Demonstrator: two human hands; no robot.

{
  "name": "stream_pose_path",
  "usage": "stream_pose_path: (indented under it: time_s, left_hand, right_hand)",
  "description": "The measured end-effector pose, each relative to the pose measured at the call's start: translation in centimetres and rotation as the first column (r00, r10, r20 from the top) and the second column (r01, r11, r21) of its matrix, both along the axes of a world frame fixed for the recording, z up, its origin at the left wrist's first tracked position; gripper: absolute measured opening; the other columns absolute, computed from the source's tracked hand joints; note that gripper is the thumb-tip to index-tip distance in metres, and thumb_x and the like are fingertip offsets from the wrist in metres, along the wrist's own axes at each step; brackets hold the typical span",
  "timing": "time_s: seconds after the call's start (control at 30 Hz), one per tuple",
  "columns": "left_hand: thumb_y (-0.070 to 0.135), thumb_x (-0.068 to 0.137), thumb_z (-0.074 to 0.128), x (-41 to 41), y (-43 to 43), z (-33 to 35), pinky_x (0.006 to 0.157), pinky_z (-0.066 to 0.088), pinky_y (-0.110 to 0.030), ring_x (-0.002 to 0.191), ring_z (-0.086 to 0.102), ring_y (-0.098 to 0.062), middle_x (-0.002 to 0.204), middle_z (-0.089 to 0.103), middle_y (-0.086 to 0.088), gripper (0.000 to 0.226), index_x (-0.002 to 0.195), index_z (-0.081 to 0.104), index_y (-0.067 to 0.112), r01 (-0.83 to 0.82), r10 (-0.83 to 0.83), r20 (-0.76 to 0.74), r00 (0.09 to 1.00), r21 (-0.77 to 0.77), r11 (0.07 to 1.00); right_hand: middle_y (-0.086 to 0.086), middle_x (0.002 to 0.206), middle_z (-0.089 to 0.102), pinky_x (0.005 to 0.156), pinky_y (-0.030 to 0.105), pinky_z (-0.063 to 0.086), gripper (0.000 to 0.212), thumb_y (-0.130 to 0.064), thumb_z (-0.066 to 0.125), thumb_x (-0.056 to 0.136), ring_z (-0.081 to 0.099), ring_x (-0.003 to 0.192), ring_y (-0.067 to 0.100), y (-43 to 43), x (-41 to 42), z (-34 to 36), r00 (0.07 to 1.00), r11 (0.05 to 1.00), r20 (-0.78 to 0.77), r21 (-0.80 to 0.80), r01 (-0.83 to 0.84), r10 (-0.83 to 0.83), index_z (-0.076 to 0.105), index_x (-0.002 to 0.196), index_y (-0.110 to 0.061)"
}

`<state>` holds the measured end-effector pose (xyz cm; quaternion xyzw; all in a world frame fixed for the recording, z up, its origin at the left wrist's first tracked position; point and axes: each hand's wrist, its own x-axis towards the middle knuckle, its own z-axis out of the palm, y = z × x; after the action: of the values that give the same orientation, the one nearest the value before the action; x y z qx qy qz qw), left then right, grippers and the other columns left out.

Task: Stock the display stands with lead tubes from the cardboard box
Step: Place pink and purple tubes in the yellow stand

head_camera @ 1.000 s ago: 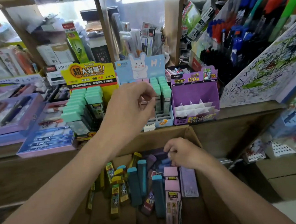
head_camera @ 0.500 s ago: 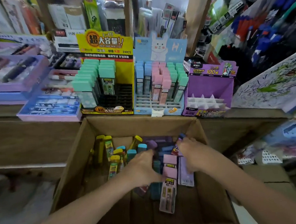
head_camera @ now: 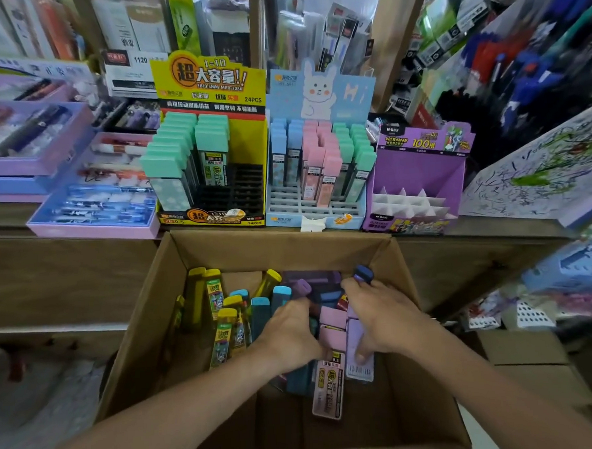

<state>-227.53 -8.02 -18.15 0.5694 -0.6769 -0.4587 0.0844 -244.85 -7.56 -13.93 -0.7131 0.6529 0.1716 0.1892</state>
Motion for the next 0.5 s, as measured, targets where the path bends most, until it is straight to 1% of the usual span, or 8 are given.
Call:
stream_pose_path:
  time_s: [0.07,0.13,0.2,0.27,0.33,0.37,0.43,0.5]
  left_hand:
    - [0.026,0.06,0.091,0.3,-0.3,0.0,0.091,0.058,-0.036,0.105,0.061,-0.011,0.108,0.064,0.012,0.06,0.109,0.058,0.034,-0.051,0.052,-0.018,0.998,0.042,0.998]
    - [0.025,0.059,0.09,0.5,-0.5,0.0,0.086,0.06,-0.035,0.1,0.063,-0.009,0.103,0.065,0.012,0.056,0.104,0.06,0.034,-0.075,0.078,-0.036,0.996,0.073,0.994]
    - [0.023,0.058,0.09,0.7,-0.7,0.1,0.076,0.06,-0.03,0.091,0.064,-0.006,0.096,0.067,0.011,0.051,0.098,0.061,0.033,-0.088,0.094,-0.059,0.994,0.099,0.991]
    - [0.022,0.058,0.09,1.0,-0.8,0.2,0.062,0.051,-0.02,0.081,0.063,-0.003,0.087,0.065,0.011,0.046,0.094,0.062,0.031,-0.109,0.12,-0.092,0.989,0.117,0.987]
    - [0.025,0.06,0.09,1.5,-1.1,0.2,0.056,0.043,-0.017,0.074,0.061,-0.002,0.081,0.063,0.011,0.041,0.091,0.064,0.029,-0.141,0.16,-0.145,0.976,0.134,0.981]
    - [0.026,0.062,0.089,1.6,-1.2,0.2,0.057,0.043,-0.018,0.074,0.062,-0.002,0.082,0.065,0.009,0.039,0.091,0.064,0.028,-0.158,0.183,-0.175,0.967,0.147,0.976]
    - [0.027,0.07,0.085,1.9,-1.4,0.4,0.064,0.05,-0.024,0.084,0.067,-0.007,0.09,0.07,0.004,0.033,0.097,0.065,0.024,-0.173,0.215,-0.227,0.95,0.193,0.966]
    - [0.025,0.082,0.077,2.0,-1.5,0.7,0.078,0.061,-0.037,0.092,0.071,-0.014,0.099,0.073,-0.002,0.028,0.105,0.063,0.021,-0.168,0.242,-0.29,0.926,0.257,0.952]
  right_hand:
    - [-0.002,0.142,0.051,0.102,0.037,0.049,0.112,-0.031,0.099,0.057,0.051,0.127,0.02,0.0,0.0,-0.1,0.994,0.998,0.1,0.021,0.052,-0.054,0.029,0.144,-0.026]
    - [-0.002,0.153,0.042,0.107,0.037,0.048,0.118,-0.024,0.098,0.061,0.047,0.136,0.021,0.0,-0.1,-0.1,0.969,0.991,0.215,0.073,0.108,-0.122,0.022,0.151,-0.027]
    - [-0.002,0.158,0.036,0.111,0.037,0.045,0.122,-0.02,0.097,0.063,0.041,0.143,0.02,-0.2,-0.2,0.0,0.934,0.985,0.317,0.103,0.138,-0.164,0.018,0.155,-0.028]
    - [-0.002,0.152,0.04,0.11,0.033,0.045,0.12,-0.019,0.098,0.062,0.044,0.139,0.018,-0.4,-0.4,0.2,0.903,0.982,0.387,0.091,0.165,-0.188,0.022,0.154,-0.028]
    - [-0.003,0.141,0.048,0.104,0.034,0.049,0.109,-0.02,0.098,0.062,0.05,0.128,0.016,-0.6,-0.6,0.3,0.872,0.974,0.433,0.074,0.215,-0.226,0.032,0.149,-0.026]
    - [-0.004,0.134,0.052,0.1,0.036,0.052,0.1,-0.021,0.098,0.062,0.055,0.121,0.016,-0.7,-0.6,0.4,0.851,0.966,0.46,0.074,0.25,-0.255,0.039,0.143,-0.025]
    - [-0.003,0.119,0.063,0.092,0.04,0.058,0.078,-0.019,0.098,0.062,0.064,0.106,0.015,-0.8,-0.7,0.5,0.793,0.94,0.512,0.1,0.325,-0.329,0.053,0.125,-0.023]
    - [-0.002,0.1,0.074,0.087,0.041,0.061,0.052,-0.014,0.097,0.064,0.071,0.092,0.013,-1.0,-0.8,0.6,0.724,0.91,0.561,0.15,0.387,-0.401,0.065,0.105,-0.018]
